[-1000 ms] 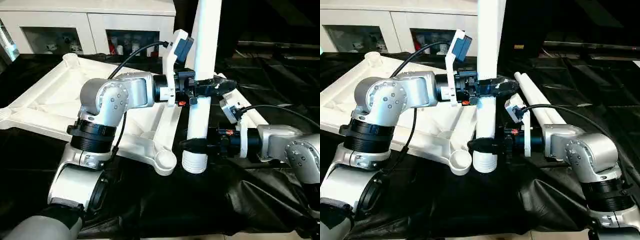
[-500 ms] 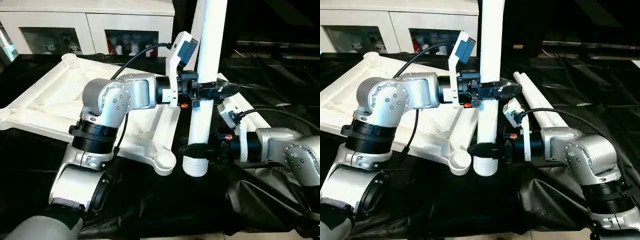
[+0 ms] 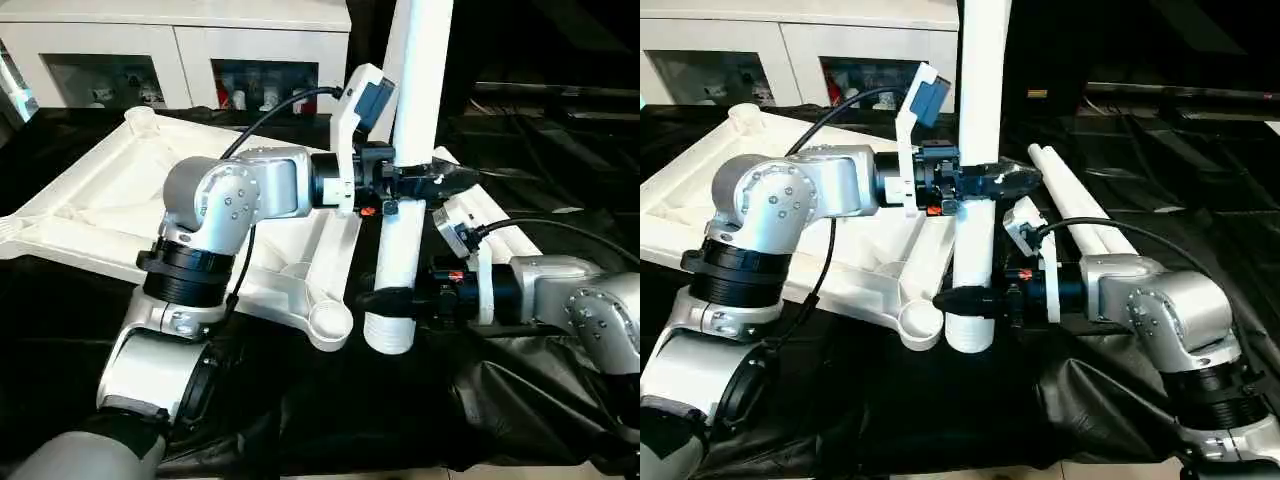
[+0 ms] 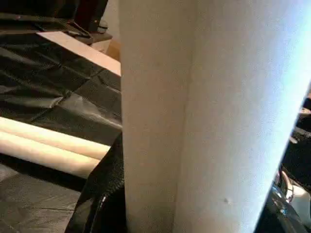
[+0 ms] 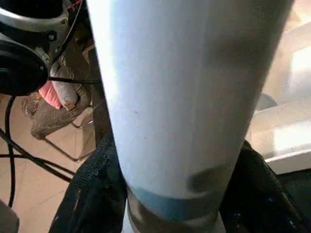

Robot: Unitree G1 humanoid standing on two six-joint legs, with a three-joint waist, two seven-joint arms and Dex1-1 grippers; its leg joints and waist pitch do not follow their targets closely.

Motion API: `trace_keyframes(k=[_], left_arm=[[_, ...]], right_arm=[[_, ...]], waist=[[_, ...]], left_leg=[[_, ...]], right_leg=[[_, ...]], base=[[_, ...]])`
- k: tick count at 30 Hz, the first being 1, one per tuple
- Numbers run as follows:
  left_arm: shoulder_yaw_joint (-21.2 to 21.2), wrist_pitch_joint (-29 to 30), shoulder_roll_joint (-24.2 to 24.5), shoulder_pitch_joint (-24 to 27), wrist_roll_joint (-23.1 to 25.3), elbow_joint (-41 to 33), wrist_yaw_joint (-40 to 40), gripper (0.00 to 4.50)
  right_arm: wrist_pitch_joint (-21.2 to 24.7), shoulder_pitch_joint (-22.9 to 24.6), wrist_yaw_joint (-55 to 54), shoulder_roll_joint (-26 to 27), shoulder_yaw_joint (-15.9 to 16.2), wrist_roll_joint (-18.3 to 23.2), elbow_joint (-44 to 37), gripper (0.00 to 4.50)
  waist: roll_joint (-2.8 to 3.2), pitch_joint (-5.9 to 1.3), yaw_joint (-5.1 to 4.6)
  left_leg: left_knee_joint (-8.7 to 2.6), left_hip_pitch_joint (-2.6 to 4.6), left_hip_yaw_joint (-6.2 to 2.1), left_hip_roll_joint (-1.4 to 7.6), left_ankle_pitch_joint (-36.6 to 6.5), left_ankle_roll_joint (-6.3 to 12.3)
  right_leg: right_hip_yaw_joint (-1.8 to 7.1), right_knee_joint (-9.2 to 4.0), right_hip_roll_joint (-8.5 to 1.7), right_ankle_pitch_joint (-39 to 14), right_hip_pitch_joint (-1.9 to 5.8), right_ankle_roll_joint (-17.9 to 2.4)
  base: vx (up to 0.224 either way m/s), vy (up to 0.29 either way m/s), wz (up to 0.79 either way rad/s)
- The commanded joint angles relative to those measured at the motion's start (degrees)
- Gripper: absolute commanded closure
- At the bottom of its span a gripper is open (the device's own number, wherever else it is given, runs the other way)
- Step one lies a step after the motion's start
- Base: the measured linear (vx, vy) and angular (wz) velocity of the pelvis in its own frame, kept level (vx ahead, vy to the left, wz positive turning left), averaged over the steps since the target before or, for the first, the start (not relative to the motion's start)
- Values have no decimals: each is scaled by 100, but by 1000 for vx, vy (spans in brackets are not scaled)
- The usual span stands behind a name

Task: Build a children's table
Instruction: Pick table leg

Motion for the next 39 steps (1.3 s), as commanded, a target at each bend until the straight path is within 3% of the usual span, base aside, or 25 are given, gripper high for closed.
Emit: trace_keyframes(k=[1,6,24,39], left_arm=[[-9,43,-18,17,-97,-226,-84,277],[-48,57,20,43,-99,-271,-127,277],[-213,49,115,136,-18,-351,-205,277],[-197,8,89,67,-35,-311,-208,277]], right_arm=[[16,-14,-174,15,-246,-3,179,197],[-62,-85,-299,82,-378,-28,239,159],[11,-75,-83,-40,-415,183,81,159],[15,60,54,-244,-133,64,3,159]], waist=[[-30,-441,-2],[-35,-436,-6],[-27,-449,9],[-25,-443,5]], left_leg=[[-349,205,-207,372,-769,51],[-357,209,-204,377,-782,11],[-347,202,-202,373,-727,29],[-345,201,-203,372,-725,61]], right_leg=[[202,-441,-489,-594,219,-1453],[200,-441,-479,-568,211,-1459],[202,-429,-479,-469,224,-1454],[198,-428,-477,-433,227,-1493]], base=[[0,0,0],[0,0,0],[0,0,0],[0,0,0]])
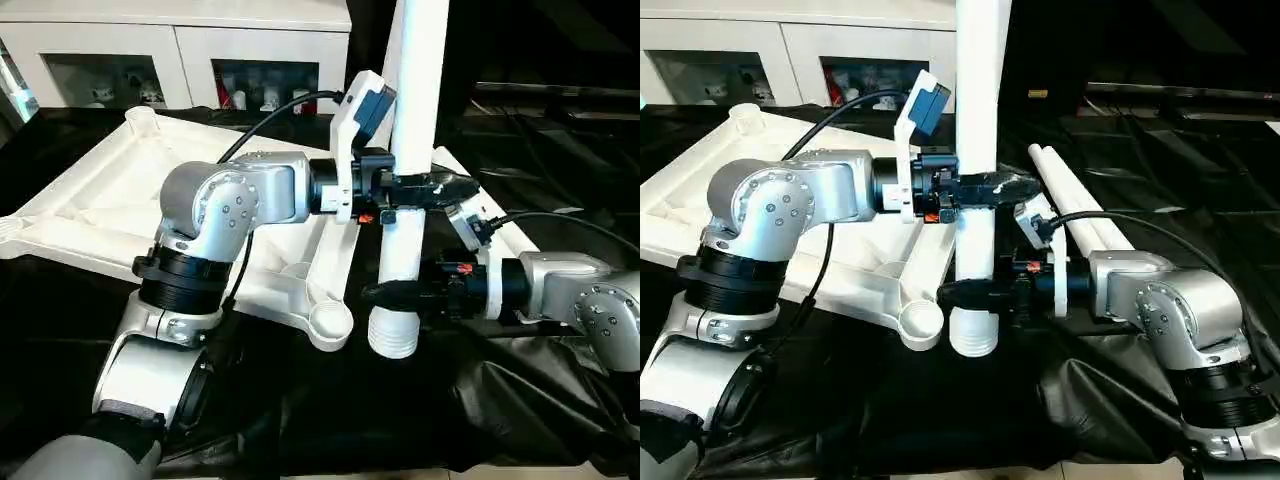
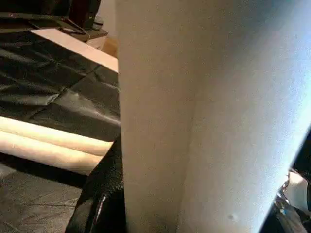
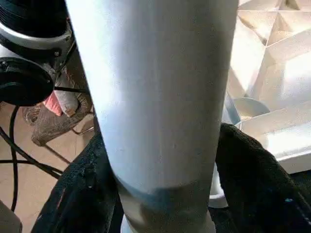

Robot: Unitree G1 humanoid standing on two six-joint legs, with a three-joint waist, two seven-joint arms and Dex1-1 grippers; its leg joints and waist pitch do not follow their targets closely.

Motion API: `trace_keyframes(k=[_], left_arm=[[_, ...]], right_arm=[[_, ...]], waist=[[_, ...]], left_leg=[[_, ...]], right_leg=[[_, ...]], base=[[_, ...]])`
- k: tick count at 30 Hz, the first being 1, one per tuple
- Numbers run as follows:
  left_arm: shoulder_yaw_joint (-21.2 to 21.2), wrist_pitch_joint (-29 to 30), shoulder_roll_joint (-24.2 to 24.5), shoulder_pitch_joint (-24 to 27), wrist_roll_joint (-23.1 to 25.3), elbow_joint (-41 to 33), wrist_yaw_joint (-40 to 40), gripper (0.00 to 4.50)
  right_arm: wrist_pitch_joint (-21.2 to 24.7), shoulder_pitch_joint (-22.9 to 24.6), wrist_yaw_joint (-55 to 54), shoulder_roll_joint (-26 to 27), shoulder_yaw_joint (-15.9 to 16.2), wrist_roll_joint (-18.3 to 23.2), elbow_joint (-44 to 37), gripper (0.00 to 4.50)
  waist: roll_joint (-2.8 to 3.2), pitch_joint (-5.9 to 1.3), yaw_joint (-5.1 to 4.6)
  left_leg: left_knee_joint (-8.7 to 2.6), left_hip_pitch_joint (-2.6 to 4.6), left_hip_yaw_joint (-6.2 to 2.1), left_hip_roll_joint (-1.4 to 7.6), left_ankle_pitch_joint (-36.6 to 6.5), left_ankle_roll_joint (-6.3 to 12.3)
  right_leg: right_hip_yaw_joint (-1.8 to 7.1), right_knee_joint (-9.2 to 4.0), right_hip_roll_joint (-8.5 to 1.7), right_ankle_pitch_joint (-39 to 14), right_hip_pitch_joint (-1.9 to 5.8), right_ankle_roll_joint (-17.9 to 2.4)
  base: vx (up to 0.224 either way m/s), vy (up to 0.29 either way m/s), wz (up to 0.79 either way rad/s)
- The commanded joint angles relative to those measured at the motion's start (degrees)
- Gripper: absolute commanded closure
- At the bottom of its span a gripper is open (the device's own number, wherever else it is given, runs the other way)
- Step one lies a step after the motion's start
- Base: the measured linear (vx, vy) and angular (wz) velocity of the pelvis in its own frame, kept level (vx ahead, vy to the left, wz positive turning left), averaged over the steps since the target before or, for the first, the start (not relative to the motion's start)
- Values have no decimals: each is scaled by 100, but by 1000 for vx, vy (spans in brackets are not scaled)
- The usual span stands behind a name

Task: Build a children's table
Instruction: Pick table leg

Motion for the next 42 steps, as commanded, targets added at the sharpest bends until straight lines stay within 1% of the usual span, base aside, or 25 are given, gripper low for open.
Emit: trace_keyframes(k=[1,16,17,20,23,25,26,28,29,30,31,32,33,34,35,36,37,38,39,40,41,42], left_arm=[[-40,22,5,-76,-49,-102,-88,277],[-39,26,6,-96,-54,-83,-113,278],[-39,32,12,-92,-57,-92,-115,278],[-41,43,19,-85,-62,-105,-118,278],[-46,43,21,-84,-59,-105,-119,278],[-44,41,24,-83,-57,-104,-119,278],[-44,37,25,-82,-54,-104,-117,278],[-18,32,1,-81,-29,-81,-36,278],[205,63,-152,-122,-104,87,173,278],[267,24,-194,-134,-106,136,231,243],[346,-10,-233,-158,-110,209,303,222],[403,-68,-257,-173,-113,261,331,208],[561,-185,-322,-186,-210,312,331,202],[674,-306,-379,-190,-261,337,356,202],[1044,-772,-594,-206,-387,410,537,188],[1044,-772,-594,-206,-387,410,537,175],[1327,-1093,-728,-236,-505,467,692,175],[1847,-1414,-928,-334,-827,597,1011,175],[2148,-1590,-1036,-414,-1000,693,1257,175],[2520,-1788,-1112,-528,-1231,834,1529,175],[2520,-1788,-1112,-528,-1231,834,1529,175],[2679,-1905,-1099,-577,-1313,892,1601,175]], right_arm=[[-1,75,-6,-120,56,-125,-66,159],[-17,91,25,-154,113,-136,-61,159],[-21,87,20,-146,110,-132,-50,186],[-3,86,22,-124,86,-110,-35,198],[24,87,40,-116,72,-76,-32,235],[33,86,33,-108,68,-69,-29,241],[39,85,27,-104,63,-64,-28,252],[39,90,8,-90,44,-56,-28,254],[19,99,-24,-69,21,-59,-26,255],[7,102,-36,-61,12,-62,-25,255],[-21,106,-61,-44,-3,-73,-22,256],[-60,110,-87,-24,-22,-88,-10,258],[-143,114,-156,45,-86,-96,21,259],[-204,118,-201,95,-132,-98,39,259],[-411,124,-378,287,-316,-89,98,259],[-411,124,-378,287,-316,-89,98,259],[-466,104,-515,448,-500,14,145,259],[-554,76,-723,684,-773,185,180,259],[-570,59,-835,799,-919,292,197,259],[-638,49,-969,943,-1105,417,205,259],[-638,49,-969,943,-1105,417,205,259],[-702,53,-1050,1026,-1212,476,207,259]], waist=[[-27,-442,-3],[-26,-444,-2],[-19,-437,-3],[-23,-439,-2],[-23,-437,-4],[-17,-438,-1],[-17,-440,-4],[-16,-438,-4],[-28,-439,-13],[-25,-442,-2],[-24,-440,2],[-2,-449,9],[-18,-444,-4],[-20,-447,2],[-26,-444,0],[-31,-451,3],[-34,-462,7],[-31,-462,-2],[-29,-463,0],[-23,-483,9],[-31,-476,9],[-25,-468,9]], left_leg=[[-346,201,-203,372,-731,60],[-342,204,-203,374,-726,74],[-343,200,-204,373,-726,74],[-343,204,-203,372,-748,71],[-346,205,-204,374,-747,70],[-345,202,-207,375,-754,64],[-348,206,-207,378,-742,61],[-349,206,-207,377,-763,55],[-340,197,-195,371,-746,58],[-338,199,-202,367,-745,67],[-339,202,-203,368,-756,68],[-334,200,-210,364,-745,62],[-336,199,-203,361,-747,70],[-336,197,-205,364,-751,68],[-332,177,-201,361,-790,70],[-331,182,-207,364,-798,69],[-332,183,-215,370,-752,90],[-328,174,-209,365,-735,134],[-321,177,-203,356,-741,141],[-307,184,-204,354,-742,164],[-308,181,-211,349,-745,206],[-317,182,-212,356,-727,226]], right_leg=[[198,-429,-477,-438,228,-1493],[198,-425,-480,-411,228,-1520],[199,-425,-479,-406,225,-1521],[199,-428,-478,-414,227,-1518],[198,-426,-475,-421,225,-1516],[200,-427,-480,-432,229,-1512],[198,-423,-476,-407,224,-1513],[197,-427,-479,-415,223,-1523],[201,-422,-476,-362,231,-1545],[199,-428,-484,-374,235,-1548],[199,-434,-487,-401,231,-1544],[196,-425,-486,-406,239,-1538],[198,-440,-475,-385,227,-1535],[197,-443,-489,-383,235,-1549],[196,-455,-503,-380,238,-1590],[194,-455,-513,-370,246,-1605],[189,-430,-505,-265,259,-1612],[185,-424,-500,-161,251,-1651],[181,-422,-499,-127,247,-1697],[174,-412,-502,-54,255,-1746],[172,-412,-491,-23,255,-1741],[175,-417,-487,-82,253,-1676]], base=[[0,0,0],[0,0,0],[0,0,0],[0,0,0],[0,0,0],[0,0,0],[0,0,0],[0,0,0],[0,0,0],[0,0,0],[0,0,0],[0,0,0],[0,0,0],[0,0,0],[0,0,0],[0,0,0],[0,0,0],[0,0,0],[0,0,0],[0,0,0],[0,0,0],[0,0,0]])
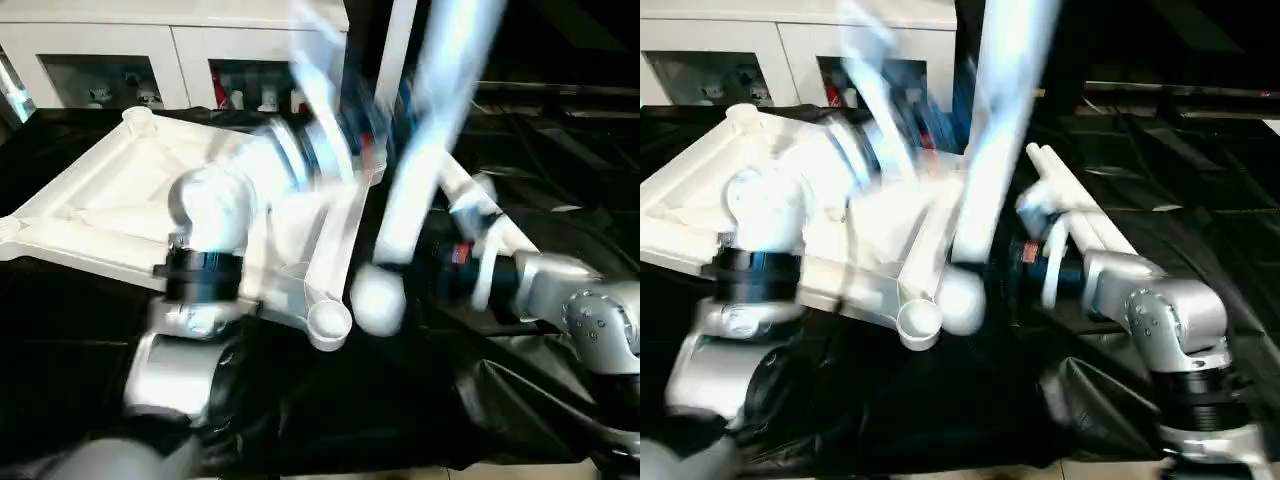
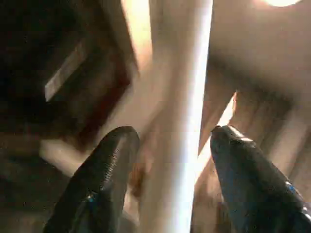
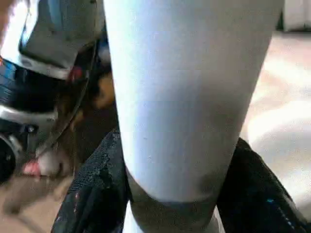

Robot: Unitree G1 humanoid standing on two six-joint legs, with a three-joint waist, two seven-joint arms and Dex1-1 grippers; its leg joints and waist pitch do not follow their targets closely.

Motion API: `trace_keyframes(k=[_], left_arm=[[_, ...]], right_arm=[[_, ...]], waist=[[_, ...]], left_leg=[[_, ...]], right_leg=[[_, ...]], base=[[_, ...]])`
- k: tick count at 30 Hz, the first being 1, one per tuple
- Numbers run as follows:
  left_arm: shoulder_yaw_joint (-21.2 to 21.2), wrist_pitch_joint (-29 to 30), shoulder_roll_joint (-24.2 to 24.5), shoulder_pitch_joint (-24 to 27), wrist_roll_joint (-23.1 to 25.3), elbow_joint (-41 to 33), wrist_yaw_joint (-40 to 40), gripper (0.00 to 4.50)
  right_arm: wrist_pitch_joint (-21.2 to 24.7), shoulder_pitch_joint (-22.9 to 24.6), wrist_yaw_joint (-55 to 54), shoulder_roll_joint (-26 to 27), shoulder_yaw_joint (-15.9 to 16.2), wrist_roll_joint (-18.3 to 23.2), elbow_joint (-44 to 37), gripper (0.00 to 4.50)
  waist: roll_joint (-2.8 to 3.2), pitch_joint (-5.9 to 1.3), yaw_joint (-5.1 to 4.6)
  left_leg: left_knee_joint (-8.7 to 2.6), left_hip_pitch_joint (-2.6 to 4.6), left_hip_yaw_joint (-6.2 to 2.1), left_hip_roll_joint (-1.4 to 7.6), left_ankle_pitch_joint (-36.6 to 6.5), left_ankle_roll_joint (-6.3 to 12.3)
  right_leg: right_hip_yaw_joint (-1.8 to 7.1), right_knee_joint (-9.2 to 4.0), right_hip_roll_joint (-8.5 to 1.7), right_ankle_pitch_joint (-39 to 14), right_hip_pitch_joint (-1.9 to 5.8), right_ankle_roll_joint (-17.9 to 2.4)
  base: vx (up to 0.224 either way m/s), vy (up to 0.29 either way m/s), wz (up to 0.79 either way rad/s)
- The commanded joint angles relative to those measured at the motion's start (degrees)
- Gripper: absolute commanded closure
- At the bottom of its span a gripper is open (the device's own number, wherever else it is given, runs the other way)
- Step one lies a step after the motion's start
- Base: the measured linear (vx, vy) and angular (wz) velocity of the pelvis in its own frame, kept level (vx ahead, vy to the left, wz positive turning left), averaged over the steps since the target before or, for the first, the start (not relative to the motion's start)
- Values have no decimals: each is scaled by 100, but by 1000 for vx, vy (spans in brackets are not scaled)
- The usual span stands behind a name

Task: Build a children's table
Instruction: Pick table leg

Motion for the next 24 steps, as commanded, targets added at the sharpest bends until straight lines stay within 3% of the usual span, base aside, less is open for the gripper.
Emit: trace_keyframes(k=[1,2,3,4,6,7,8,9,10,11,12,13,15,17,19,22,23,24], left_arm=[[310,-265,102,-50,-144,104,139,175],[312,-276,118,-46,-130,99,126,175],[245,-373,221,1,81,34,56,175],[193,-438,289,35,230,-12,11,175],[-333,-894,629,258,1074,-113,-113,175],[-966,-1541,1001,536,1967,-123,-309,175],[-1658,-2317,1464,928,2886,-37,-566,175],[-1850,-2592,1619,1080,3125,10,-692,175],[-1953,-2747,1710,1174,3245,39,-767,175],[-2232,-2825,2005,1373,3387,44,-1132,175],[-2398,-2834,2217,1541,3373,-3,-1550,175],[-2497,-2803,2362,1668,3323,-68,-1878,175],[-2739,-2835,2789,2025,3352,-218,-2601,175],[-3184,-3099,3423,2375,3690,-198,-3343,175],[-3348,-3290,3683,2455,3896,-84,-3556,175],[-3620,-3729,4126,2534,4364,242,-3907,175],[-3581,-3741,4125,2536,4418,314,-3814,175],[-3536,-3724,4105,2541,4430,341,-3728,175]], right_arm=[[-223,-37,-248,112,-353,164,-4,259],[-237,-34,-262,122,-365,164,-7,259],[-318,-3,-345,178,-417,137,-34,259],[-373,19,-399,213,-449,116,-53,259],[-584,99,-629,273,-472,-132,-117,259],[-968,186,-857,297,-400,-577,-143,259],[-1683,252,-1337,332,-252,-1363,-60,259],[-1959,269,-1538,363,-228,-1620,-17,259],[-2127,282,-1646,388,-226,-1750,5,259],[-2283,313,-1855,450,-303,-1856,-2,260],[-2351,346,-1997,507,-382,-1882,-29,260],[-2368,377,-2071,557,-451,-1859,-63,260],[-2398,510,-2130,622,-575,-1790,-147,260],[-2365,742,-2061,632,-607,-1727,-221,260],[-2654,860,-1953,635,-571,-1845,-181,260],[-2945,1136,-2061,660,-432,-2104,-182,260],[-2963,1198,-2244,703,-403,-2233,-194,260],[-2972,1235,-2367,736,-391,-2316,-206,260]], waist=[[-28,-467,6],[-23,-467,-1],[20,-473,12],[7,-462,-2],[28,-472,-7],[40,-469,13],[38,-467,-14],[47,-475,-36],[47,-485,-27],[71,-498,-41],[70,-494,-60],[96,-498,-59],[113,-496,-53],[121,-489,-70],[132,-480,-90],[143,-463,-111],[175,-449,-127],[170,-443,-144]], left_leg=[[-320,185,-208,354,-709,222],[-326,185,-205,351,-709,225],[-324,198,-214,353,-707,208],[-344,195,-215,362,-740,184],[-364,210,-221,376,-788,78],[-385,219,-249,404,-823,62],[-409,215,-245,411,-854,-36],[-418,213,-256,411,-814,-211],[-424,223,-249,392,-826,-300],[-427,245,-242,383,-879,-406],[-440,232,-232,378,-910,-426],[-446,262,-221,376,-982,-449],[-458,259,-210,377,-995,-394],[-464,242,-201,365,-983,-314],[-466,246,-193,364,-1101,-296],[-497,270,-201,376,-1416,-421],[-515,272,-209,383,-1534,-493],[-525,288,-212,388,-1691,-571]], right_leg=[[176,-417,-483,-97,243,-1651],[175,-423,-473,-165,237,-1576],[171,-418,-476,-191,234,-1553],[177,-441,-464,-295,223,-1454],[177,-440,-471,-388,220,-1334],[183,-473,-482,-487,195,-1226],[193,-472,-463,-619,177,-956],[187,-476,-465,-750,151,-712],[189,-473,-475,-767,158,-665],[191,-459,-478,-739,144,-707],[194,-443,-460,-698,144,-732],[194,-419,-447,-600,117,-833],[193,-389,-441,-304,108,-1011],[197,-377,-425,-159,117,-1027],[205,-397,-442,-253,110,-1043],[210,-417,-454,-682,89,-1062],[212,-422,-462,-820,78,-1083],[211,-428,-473,-938,70,-1126]], base=[[0,0,0],[0,0,0],[0,0,0],[0,0,0],[0,0,0],[0,0,0],[0,0,0],[0,0,0],[0,0,0],[0,0,0],[0,0,0],[0,0,0],[0,0,0],[0,0,0],[0,0,0],[0,0,0],[0,0,0],[0,0,0]])
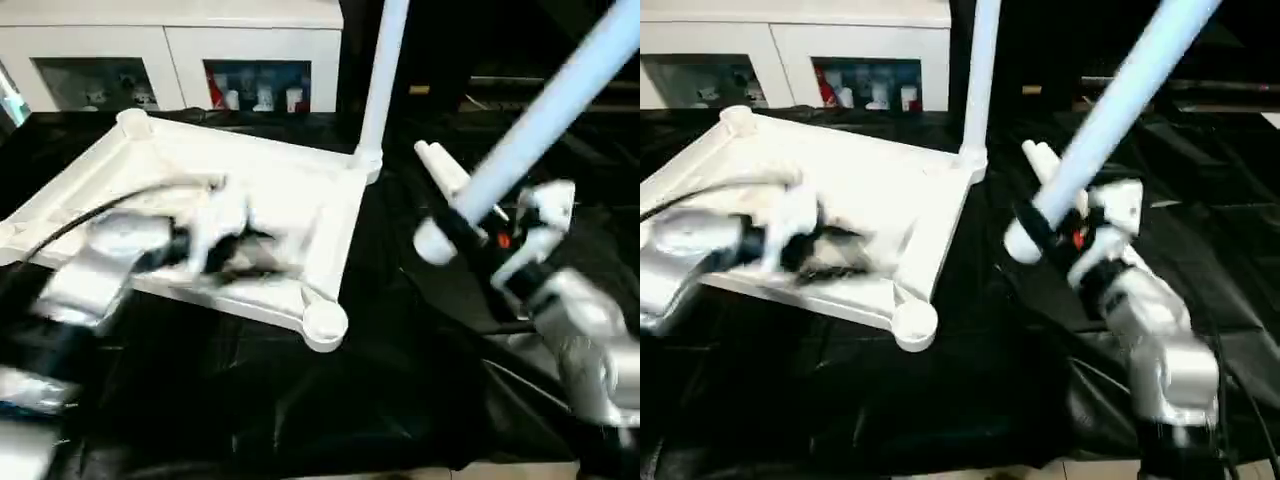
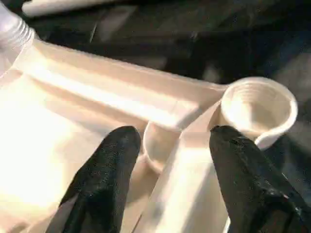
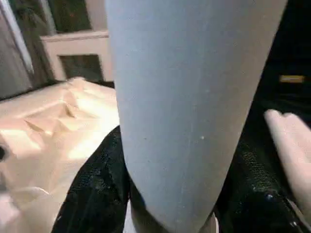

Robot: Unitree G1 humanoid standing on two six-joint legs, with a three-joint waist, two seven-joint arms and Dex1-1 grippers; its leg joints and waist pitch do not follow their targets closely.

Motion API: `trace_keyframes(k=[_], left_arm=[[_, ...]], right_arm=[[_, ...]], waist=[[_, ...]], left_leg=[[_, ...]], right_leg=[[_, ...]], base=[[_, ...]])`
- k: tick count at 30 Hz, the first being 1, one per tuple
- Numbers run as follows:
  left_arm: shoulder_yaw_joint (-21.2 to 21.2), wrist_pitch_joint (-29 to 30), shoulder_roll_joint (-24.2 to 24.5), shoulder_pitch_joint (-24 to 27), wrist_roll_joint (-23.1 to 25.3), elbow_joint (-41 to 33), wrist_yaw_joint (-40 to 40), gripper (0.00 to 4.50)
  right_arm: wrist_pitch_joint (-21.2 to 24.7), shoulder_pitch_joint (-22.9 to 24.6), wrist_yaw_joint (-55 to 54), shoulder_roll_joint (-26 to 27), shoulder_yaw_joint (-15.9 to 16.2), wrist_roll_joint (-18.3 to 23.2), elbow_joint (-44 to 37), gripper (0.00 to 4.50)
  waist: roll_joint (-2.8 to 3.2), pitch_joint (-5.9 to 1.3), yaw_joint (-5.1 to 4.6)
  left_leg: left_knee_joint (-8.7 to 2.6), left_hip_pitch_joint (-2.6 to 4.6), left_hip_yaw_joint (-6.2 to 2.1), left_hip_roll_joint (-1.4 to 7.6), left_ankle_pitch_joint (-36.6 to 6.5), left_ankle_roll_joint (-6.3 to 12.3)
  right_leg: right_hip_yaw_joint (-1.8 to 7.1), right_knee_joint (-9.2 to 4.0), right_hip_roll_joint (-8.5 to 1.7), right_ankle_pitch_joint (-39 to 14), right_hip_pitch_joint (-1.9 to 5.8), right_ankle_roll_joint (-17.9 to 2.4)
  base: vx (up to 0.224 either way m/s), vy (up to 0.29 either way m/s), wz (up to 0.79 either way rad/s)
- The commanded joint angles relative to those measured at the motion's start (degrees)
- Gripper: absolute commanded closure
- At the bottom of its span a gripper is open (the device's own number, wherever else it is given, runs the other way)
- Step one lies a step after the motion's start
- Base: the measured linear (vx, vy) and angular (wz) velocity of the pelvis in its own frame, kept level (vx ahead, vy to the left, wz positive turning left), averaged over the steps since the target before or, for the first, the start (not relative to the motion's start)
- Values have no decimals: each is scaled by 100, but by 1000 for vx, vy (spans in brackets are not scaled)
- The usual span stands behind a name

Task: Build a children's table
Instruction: Pick table leg

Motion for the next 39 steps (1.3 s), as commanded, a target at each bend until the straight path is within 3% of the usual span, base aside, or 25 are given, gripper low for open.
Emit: trace_keyframes(k=[1,5,8,10,12,13,14,15,17,19,21,24,27,28,29,30,31,32,33,34,35,36,37,38,39], left_arm=[[160,-96,-106,25,-7,-12,159,175],[1252,179,-859,414,-506,-425,1956,175],[2096,499,-1433,896,-767,-848,3360,175],[2264,659,-1580,1147,-682,-1086,3761,175],[2322,584,-1756,1424,-531,-1434,3993,175],[2453,667,-2133,1761,-359,-1998,4491,175],[2492,854,-2324,1887,-337,-2282,4720,175],[2505,913,-2385,1928,-330,-2373,4792,175],[2346,1362,-2727,2154,-107,-2982,5456,175],[2229,1359,-2707,2203,-107,-3034,5561,175],[2256,1238,-2714,2230,-183,-2822,5659,175],[2313,1143,-2766,2231,-63,-2789,5665,175],[2271,1226,-2841,2331,176,-3000,5796,175],[2218,1247,-2834,2345,268,-3048,5872,175],[2195,1253,-2829,2350,306,-3065,5903,175],[2204,1310,-2888,2367,217,-3056,5975,175],[2223,1354,-2933,2376,150,-3022,6028,175],[2213,1331,-2950,2398,113,-2973,6085,175],[2272,1300,-3016,2417,-25,-2957,6072,175],[2272,1300,-3016,2417,-25,-2957,6072,175],[2338,1362,-3056,2441,-88,-2885,6100,175],[2339,1356,-3055,2443,-85,-2879,6099,175],[2351,1359,-3078,2466,-69,-2902,6087,175],[2353,1360,-3083,2470,-66,-2906,6084,175],[2367,1329,-3075,2490,-34,-2993,6040,175]], right_arm=[[208,81,-282,21,71,-126,-206,260],[420,423,-809,246,313,-441,-523,260],[438,614,-1215,553,403,-582,-757,260],[339,661,-1401,653,411,-720,-800,260],[304,644,-1524,710,424,-802,-805,260],[226,504,-1758,883,311,-766,-783,260],[221,402,-1885,926,256,-784,-739,260],[220,370,-1925,940,238,-790,-725,260],[301,203,-2076,824,247,-1039,-569,260],[319,324,-1753,763,287,-818,-620,260],[263,569,-1671,840,337,-754,-644,260],[221,631,-1699,963,330,-710,-644,260],[46,730,-1560,751,836,-1183,-612,260],[10,713,-1558,703,897,-1262,-594,260],[-6,706,-1558,684,921,-1297,-586,260],[-12,687,-1529,691,933,-1274,-566,260],[-14,661,-1526,710,921,-1253,-534,260],[-8,639,-1515,756,885,-1216,-502,260],[-15,634,-1481,797,850,-1160,-491,260],[-15,634,-1481,797,850,-1160,-491,260],[-4,619,-1435,912,747,-985,-463,260],[-2,618,-1433,919,741,-974,-461,260],[-44,616,-1387,886,787,-980,-443,260],[-52,616,-1379,880,795,-981,-440,260],[-119,609,-1331,818,890,-1042,-389,260]], waist=[[145,-438,-26],[192,-433,-53],[101,-427,-59],[82,-399,-107],[157,-376,-127],[373,-381,-90],[209,-348,-182],[279,-370,-149],[293,-371,-123],[279,-356,-82],[140,-322,-75],[167,-369,-54],[166,-380,-77],[224,-371,-115],[299,-421,-180],[378,-400,-318],[446,-385,-331],[464,-308,-447],[444,-316,-440],[444,-316,-440],[302,-279,-432],[79,-241,-261],[-56,-280,-189],[-109,-355,21],[-210,-341,94]], left_leg=[[-476,294,-221,386,-1780,-575],[-469,242,-233,401,-1875,-600],[-413,194,-225,373,-1714,-358],[-436,146,-240,351,-1541,-218],[-462,204,-257,365,-1775,-274],[-470,222,-300,376,-1887,-350],[-520,157,-303,388,-2006,-363],[-497,249,-288,391,-2179,-392],[-486,218,-299,382,-2060,-381],[-466,203,-284,344,-1999,-305],[-467,181,-256,331,-1900,-202],[-459,164,-267,340,-1563,-148],[-442,133,-263,350,-1254,-71],[-607,-125,-558,232,-1281,465],[-496,-25,-759,262,-1243,761],[-552,24,-1105,424,-1186,1011],[-615,86,-1270,508,-1369,1081],[-794,199,-1719,638,-1898,1160],[-858,314,-1992,618,-2304,1031],[-858,314,-1992,618,-2304,1031],[-789,251,-1568,686,-2495,1000],[-258,-23,-1019,40,-2055,755],[221,0,-776,-196,-1372,608],[334,-301,-767,-163,-392,416],[464,-429,-778,-180,-461,497]], right_leg=[[208,-414,-482,-999,84,-1179],[203,-393,-479,-703,123,-1331],[216,-421,-513,-690,156,-1418],[210,-470,-466,-1111,160,-1164],[217,-524,-444,-1564,88,-943],[209,-493,-464,-1566,74,-931],[187,-524,-437,-1476,131,-923],[201,-549,-427,-1500,49,-928],[203,-528,-428,-1319,95,-932],[217,-553,-429,-1457,89,-808],[239,-605,-417,-1602,76,-629],[228,-556,-410,-1343,68,-634],[202,-505,-386,-740,73,-688],[-207,-382,-403,-615,260,-836],[-318,-379,-404,-318,233,-1049],[-436,-205,-203,-78,227,-1289],[-486,-81,-112,-276,207,-1350],[-480,255,34,-998,80,-1311],[-333,477,99,-1289,-67,-1227],[-333,477,99,-1289,-67,-1227],[15,358,-124,-793,-46,-934],[473,-505,-596,-853,-14,-862],[511,-738,-814,-1694,64,-534],[743,-596,-922,-1945,448,601],[864,-589,-904,-1768,469,1497]], base=[[0,0,0],[0,0,0],[0,0,0],[0,0,0],[0,0,0],[0,0,0],[0,0,0],[0,0,0],[0,0,0],[0,0,0],[0,0,0],[0,0,0],[0,0,0],[0,0,0],[13,-11,38],[27,-46,55],[27,-46,55],[-1,-77,50],[-4,-119,63],[-4,-119,63],[3,-184,59],[-9,-205,32],[-9,-205,32],[14,-189,4],[11,-150,-8]])
